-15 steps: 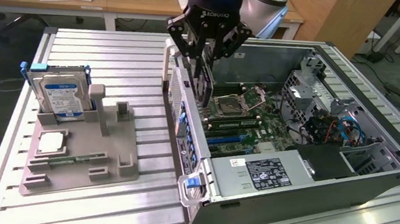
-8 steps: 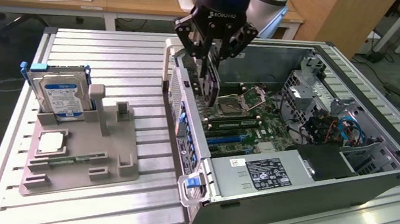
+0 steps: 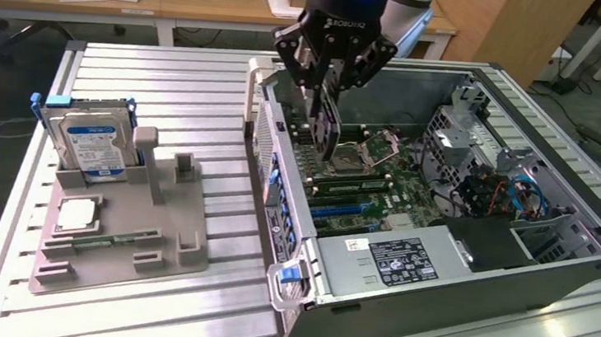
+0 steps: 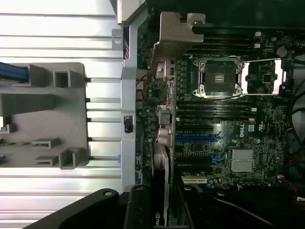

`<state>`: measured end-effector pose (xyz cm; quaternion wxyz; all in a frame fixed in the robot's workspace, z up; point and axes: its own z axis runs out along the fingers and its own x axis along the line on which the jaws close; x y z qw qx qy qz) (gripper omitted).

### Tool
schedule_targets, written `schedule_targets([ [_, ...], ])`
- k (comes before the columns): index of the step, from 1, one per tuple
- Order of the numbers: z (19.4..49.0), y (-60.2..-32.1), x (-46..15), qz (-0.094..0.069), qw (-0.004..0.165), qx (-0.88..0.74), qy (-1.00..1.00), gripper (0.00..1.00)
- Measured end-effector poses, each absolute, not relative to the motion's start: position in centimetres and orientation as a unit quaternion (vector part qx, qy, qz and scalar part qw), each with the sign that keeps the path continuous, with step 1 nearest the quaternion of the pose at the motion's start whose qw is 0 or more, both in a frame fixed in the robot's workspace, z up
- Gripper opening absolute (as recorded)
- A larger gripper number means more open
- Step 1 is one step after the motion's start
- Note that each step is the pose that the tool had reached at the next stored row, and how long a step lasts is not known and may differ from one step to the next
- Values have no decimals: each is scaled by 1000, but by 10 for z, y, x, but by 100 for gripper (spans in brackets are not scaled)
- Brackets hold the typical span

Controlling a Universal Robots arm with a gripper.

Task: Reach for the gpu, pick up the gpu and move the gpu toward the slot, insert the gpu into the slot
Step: 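Pick up the gpu and move the gpu toward the slot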

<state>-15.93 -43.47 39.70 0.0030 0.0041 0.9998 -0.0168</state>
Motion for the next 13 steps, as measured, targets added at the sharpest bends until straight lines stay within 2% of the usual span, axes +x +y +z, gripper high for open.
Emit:
schedule_targets([
  [13, 397, -435, -141, -17, 3, 4, 1000, 27],
])
